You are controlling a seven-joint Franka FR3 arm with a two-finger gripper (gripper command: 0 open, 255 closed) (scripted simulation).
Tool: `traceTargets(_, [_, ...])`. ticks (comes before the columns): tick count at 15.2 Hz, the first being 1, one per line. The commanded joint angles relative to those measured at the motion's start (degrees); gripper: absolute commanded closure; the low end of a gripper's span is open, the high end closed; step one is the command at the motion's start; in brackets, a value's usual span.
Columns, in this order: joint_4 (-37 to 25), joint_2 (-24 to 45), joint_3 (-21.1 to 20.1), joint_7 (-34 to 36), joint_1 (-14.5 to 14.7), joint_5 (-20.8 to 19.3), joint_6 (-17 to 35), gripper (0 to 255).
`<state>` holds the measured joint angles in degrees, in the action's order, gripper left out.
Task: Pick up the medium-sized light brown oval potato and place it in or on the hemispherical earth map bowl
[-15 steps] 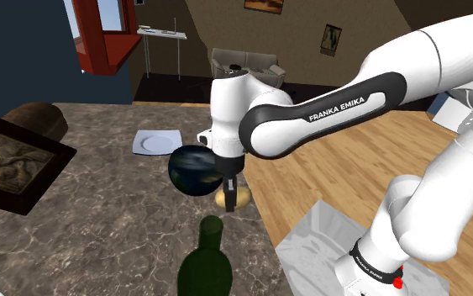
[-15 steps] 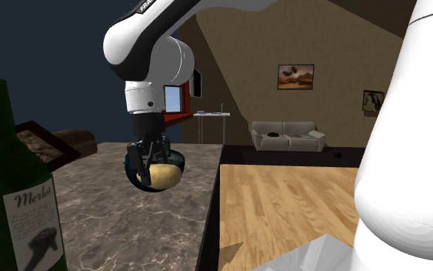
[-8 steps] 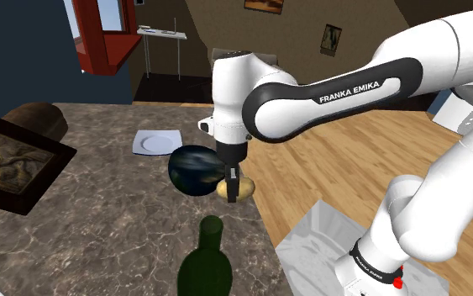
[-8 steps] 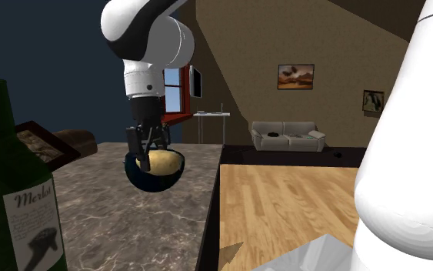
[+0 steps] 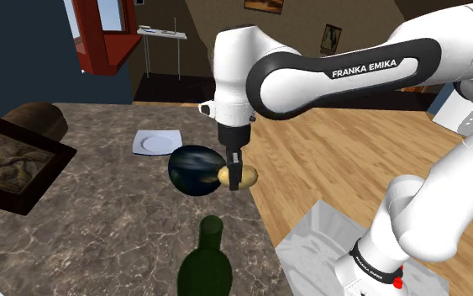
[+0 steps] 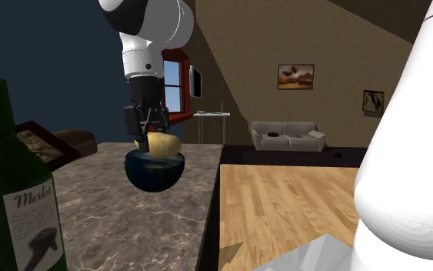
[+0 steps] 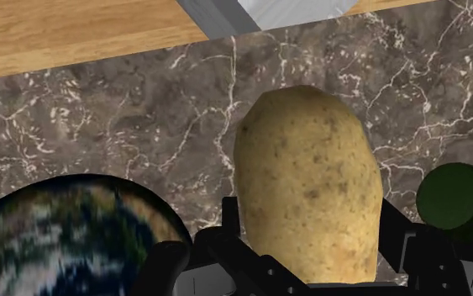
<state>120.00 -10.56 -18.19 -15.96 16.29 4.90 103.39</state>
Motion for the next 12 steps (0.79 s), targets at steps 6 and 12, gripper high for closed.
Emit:
traceTargets(6, [-4.7, -0.6, 0.3, 0.0, -0.1, 0.0, -5.3, 255])
traceTargets(12, [-11.9, 3.5, 0.6, -0.3, -0.8, -1.4, -8.6, 255])
